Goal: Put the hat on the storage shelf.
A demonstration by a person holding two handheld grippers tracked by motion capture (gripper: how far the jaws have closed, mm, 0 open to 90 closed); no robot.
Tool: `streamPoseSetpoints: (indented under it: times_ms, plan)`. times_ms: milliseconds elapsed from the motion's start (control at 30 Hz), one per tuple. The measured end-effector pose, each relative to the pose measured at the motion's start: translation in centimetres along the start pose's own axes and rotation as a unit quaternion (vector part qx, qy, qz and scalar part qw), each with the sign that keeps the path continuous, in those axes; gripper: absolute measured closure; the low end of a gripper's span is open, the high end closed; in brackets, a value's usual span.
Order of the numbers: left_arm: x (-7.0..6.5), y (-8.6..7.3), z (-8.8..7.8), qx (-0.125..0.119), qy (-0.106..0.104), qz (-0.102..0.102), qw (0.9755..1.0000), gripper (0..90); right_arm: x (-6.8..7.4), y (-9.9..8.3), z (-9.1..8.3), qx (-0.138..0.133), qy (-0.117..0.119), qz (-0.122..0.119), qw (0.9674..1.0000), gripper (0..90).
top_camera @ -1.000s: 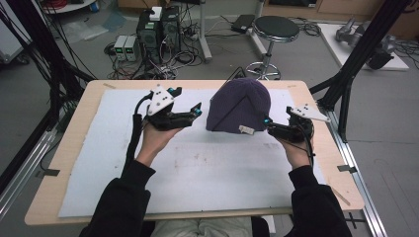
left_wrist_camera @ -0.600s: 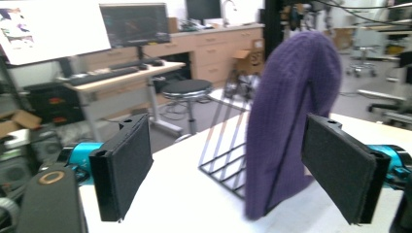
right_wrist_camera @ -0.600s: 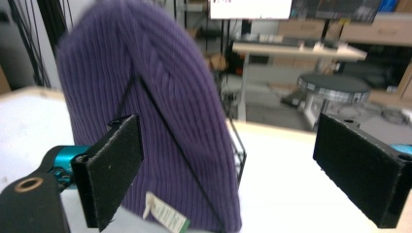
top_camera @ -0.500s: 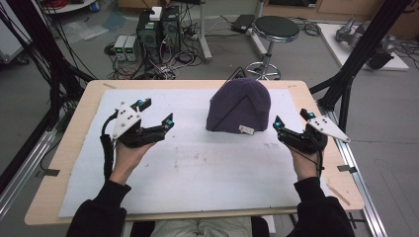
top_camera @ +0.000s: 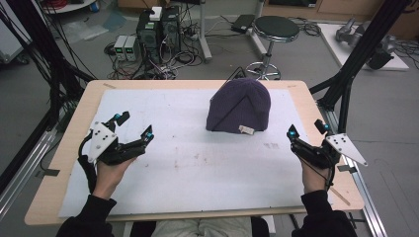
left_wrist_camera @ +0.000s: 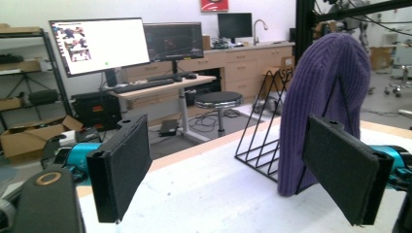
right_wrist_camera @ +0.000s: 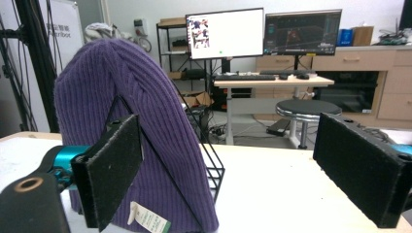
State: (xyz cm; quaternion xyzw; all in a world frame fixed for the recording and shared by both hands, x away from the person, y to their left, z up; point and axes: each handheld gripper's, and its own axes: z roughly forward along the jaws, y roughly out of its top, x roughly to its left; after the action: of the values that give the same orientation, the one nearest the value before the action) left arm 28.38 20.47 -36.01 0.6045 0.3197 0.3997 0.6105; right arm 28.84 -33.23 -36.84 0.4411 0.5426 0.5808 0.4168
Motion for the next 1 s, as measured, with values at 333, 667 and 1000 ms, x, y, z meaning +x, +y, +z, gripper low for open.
streamPoseSetpoints:
  times_ms: [333,667,1000]
  plan:
    - [1.5,-2.3,-2.6,0.005,0.044,-0.017,0.9989,18.3,-0.2,-2.8,-0.9,0.011,-0.010,-0.004,0.9999,10.1]
    - [2.8,-5.4,-4.8,0.020,0.072,-0.030,0.9968,18.3,0.0,-5.2,-0.6,0.028,-0.021,-0.013,0.9993,10.1]
    - [2.9,-7.3,-5.3,0.040,0.091,-0.023,0.9947,19.1,-0.4,-7.0,0.1,0.058,-0.029,0.004,0.9979,10.1]
